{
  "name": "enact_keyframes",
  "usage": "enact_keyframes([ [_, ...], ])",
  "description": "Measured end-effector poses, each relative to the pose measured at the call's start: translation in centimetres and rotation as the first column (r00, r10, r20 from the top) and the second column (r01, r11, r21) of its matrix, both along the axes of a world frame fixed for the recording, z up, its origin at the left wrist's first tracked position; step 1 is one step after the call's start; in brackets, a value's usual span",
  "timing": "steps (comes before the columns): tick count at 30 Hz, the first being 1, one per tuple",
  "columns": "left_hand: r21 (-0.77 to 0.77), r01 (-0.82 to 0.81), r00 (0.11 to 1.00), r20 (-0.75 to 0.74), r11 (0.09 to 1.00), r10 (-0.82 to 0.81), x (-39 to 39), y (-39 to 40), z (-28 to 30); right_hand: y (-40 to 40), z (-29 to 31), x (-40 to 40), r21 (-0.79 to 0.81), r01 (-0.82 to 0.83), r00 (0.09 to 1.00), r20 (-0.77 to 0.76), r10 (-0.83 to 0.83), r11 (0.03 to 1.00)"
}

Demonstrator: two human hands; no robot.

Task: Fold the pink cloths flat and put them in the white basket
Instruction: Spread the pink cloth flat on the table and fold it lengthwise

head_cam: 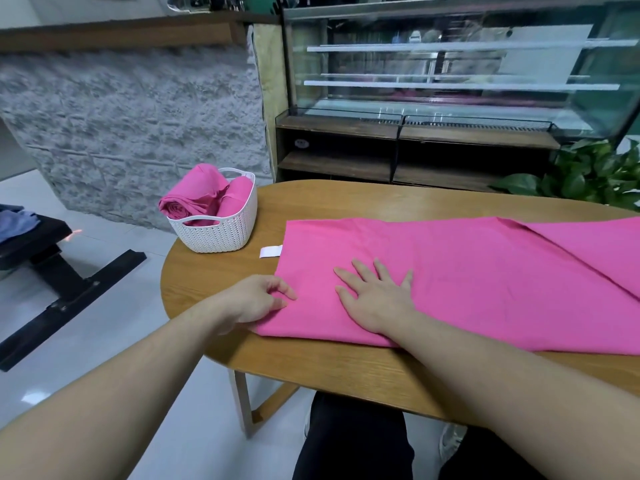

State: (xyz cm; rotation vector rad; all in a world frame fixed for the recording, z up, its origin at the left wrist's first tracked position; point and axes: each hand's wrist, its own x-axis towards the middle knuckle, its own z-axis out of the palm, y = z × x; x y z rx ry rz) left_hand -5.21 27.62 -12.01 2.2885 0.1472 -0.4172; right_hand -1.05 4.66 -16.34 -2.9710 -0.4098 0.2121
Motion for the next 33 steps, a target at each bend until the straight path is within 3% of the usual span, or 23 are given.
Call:
enact_keyframes([
  [4,0.243,-0.027,0.998,0.055,0.97,0.014,0.6,0.2,0.1,1.7,0.1,-0.3,0.066,-0.023,1.0,-0.001,0.024,0.998],
  [7,0.543,-0.091,0.981,0.191,0.835,-0.017,1.0,-0.1,0.5,1.8,0.7,-0.1,0.251,-0.024,0.999,0.037,0.015,0.968],
  [9,0.609,-0.12,0.951,0.298,0.784,-0.086,1.6,-1.3,0.9,0.8,0.9,0.2,0.38,-0.035,0.995,0.102,-0.005,0.924],
  [12,0.629,-0.049,0.925,0.322,0.776,-0.203,2.9,-4.4,1.0,-1.7,0.7,1.1,0.445,-0.06,0.986,0.169,-0.017,0.894],
  [17,0.504,0.098,0.901,0.321,0.858,-0.291,5.6,-10.3,-0.5,-7.3,0.8,2.0,0.399,-0.002,0.979,0.186,-0.079,0.917],
  [28,0.475,0.26,0.802,0.377,0.84,-0.462,9.5,-25.6,-2.7,-23.9,1.4,1.3,0.321,0.157,0.936,0.255,-0.245,0.934],
  [33,0.586,0.349,0.822,0.184,0.732,-0.539,8.3,-29.9,-4.0,-28.9,1.0,-0.1,0.074,0.13,0.984,0.113,-0.138,0.989],
])
